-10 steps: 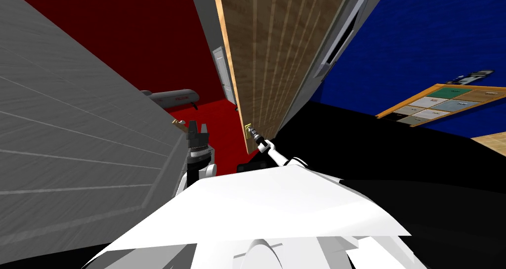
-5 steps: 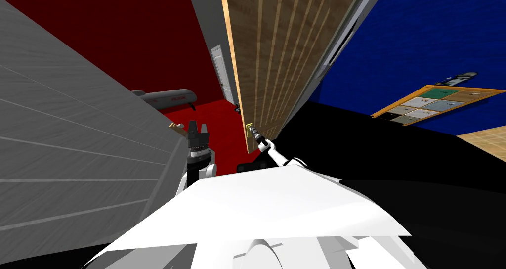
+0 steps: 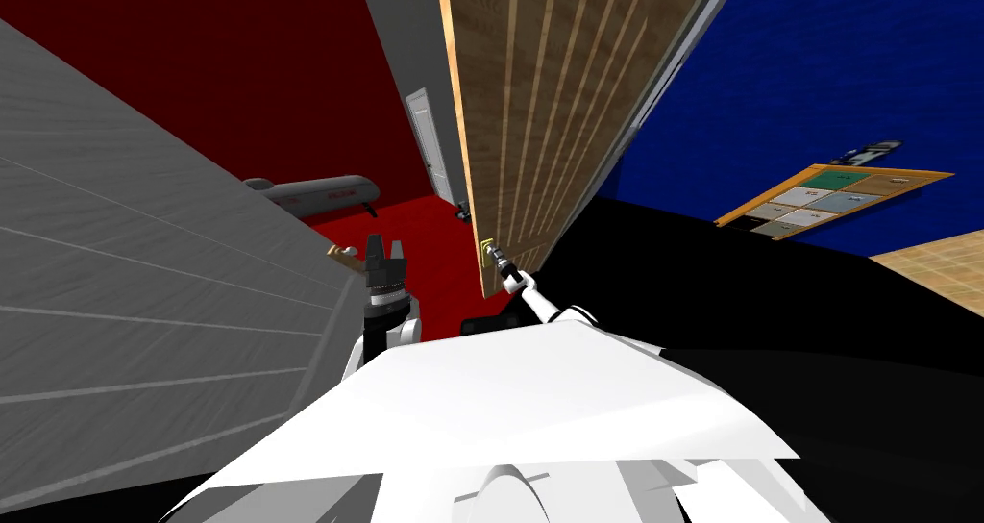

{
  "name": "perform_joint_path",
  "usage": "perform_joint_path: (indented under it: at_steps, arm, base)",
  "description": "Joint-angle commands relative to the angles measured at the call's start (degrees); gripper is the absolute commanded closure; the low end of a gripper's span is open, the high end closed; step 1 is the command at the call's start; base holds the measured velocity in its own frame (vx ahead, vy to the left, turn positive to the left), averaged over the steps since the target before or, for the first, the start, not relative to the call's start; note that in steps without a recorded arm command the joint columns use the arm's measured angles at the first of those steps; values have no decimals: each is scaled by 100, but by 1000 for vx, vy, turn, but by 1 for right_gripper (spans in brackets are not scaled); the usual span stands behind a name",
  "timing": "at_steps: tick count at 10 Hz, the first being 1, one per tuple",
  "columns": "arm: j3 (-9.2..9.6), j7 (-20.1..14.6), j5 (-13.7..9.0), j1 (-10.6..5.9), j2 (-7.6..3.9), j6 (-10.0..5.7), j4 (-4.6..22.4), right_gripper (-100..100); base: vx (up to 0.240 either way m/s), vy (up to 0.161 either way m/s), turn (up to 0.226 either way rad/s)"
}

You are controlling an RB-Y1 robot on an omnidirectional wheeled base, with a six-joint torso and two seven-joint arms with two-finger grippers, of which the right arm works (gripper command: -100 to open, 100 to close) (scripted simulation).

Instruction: Push the door open

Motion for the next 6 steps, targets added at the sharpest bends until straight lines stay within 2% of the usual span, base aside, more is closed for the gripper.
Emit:
perform_joint_path:
  at_steps: [1, 4, 5, 6]
  arm:
    - [-188, 81, -12, -8, -20, 22, -68, 100]
    - [-366, 174, -20, -15, 38, 31, -24, 100]
    - [-366, 174, -20, -15, 38, 31, -24, 100]
    - [-478, 232, -25, -19, 79, 37, 4, 100]
  base:
    - [91, 109, -43]
    - [90, 118, -65]
    - [50, 66, -18]
    - [93, 90, -56]
